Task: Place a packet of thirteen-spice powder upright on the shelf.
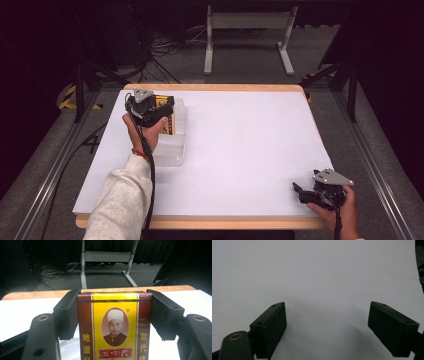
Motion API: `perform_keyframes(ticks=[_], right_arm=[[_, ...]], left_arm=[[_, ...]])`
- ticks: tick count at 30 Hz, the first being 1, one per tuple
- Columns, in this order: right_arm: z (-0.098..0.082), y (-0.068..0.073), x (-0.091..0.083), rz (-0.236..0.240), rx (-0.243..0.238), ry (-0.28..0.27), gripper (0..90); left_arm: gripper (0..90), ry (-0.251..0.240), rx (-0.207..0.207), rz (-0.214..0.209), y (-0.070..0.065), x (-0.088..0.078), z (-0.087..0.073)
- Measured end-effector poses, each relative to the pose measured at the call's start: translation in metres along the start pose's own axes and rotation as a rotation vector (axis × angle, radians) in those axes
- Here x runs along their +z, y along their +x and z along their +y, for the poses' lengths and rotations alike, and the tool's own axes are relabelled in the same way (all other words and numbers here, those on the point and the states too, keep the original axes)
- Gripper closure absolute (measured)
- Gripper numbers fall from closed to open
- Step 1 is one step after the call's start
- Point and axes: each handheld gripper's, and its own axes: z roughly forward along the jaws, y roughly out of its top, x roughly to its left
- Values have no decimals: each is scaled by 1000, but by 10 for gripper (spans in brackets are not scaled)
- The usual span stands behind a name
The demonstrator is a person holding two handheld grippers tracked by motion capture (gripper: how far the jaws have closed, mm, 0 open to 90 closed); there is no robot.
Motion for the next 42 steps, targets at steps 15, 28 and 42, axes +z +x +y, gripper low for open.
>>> perform_keyframes(ticks=[15, 28, 42], right_arm=[[0, 0, 0, 2, 4, 1, 155], [0, 0, 0, 1, 10, 2, 154], [1, 1, 0, -5, -7, 2, 156]], left_arm=[[318, 52, -23, 5, 5, 14, -6], [243, 43, 11, -25, 6, -3, -2], [132, 71, 87, -89, 23, -37, -7]])
